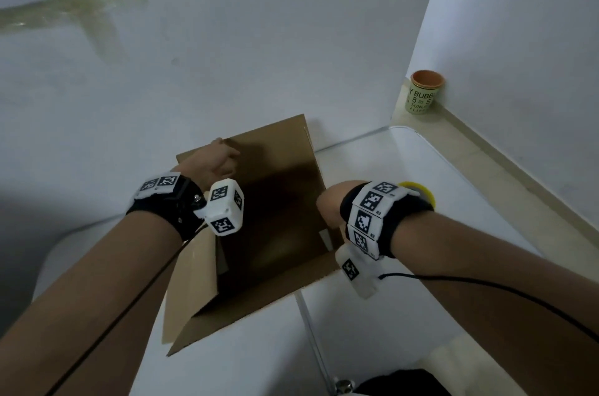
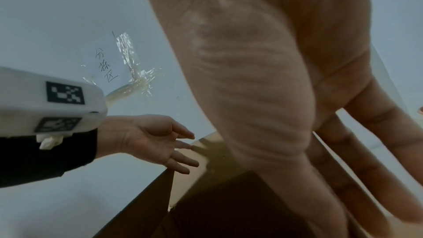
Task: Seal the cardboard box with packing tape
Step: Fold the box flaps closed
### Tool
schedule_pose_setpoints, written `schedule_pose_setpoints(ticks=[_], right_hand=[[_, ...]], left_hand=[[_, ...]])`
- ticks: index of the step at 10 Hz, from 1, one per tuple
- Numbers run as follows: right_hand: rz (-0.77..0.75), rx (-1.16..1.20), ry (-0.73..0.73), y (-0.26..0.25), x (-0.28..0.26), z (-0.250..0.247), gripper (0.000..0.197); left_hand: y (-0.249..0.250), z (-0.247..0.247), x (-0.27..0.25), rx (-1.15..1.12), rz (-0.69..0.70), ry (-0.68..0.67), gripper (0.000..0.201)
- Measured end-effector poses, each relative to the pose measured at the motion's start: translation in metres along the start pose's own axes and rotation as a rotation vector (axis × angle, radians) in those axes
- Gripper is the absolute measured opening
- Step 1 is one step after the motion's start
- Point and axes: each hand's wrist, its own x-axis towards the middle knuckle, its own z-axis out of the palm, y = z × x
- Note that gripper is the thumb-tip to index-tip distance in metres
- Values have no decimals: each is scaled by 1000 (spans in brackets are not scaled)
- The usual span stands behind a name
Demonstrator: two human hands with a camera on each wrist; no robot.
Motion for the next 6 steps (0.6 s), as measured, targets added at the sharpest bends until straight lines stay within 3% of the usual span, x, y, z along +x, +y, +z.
schedule_pose_setpoints(ticks=[2, 4, 5, 6], right_hand=[[12, 29, -2, -2, 34, -23, 39], [-12, 137, 176, -12, 41, -22, 32], [-49, 128, 26, -20, 48, -20, 35], [-144, 214, -193, -26, 45, -27, 43]], left_hand=[[-7, -17, -5, 247, 68, -55, 26], [-16, -32, -12, 427, 90, -71, 49], [-17, -39, -12, 467, 128, -145, 61], [-8, -36, -12, 477, 101, -198, 57]])
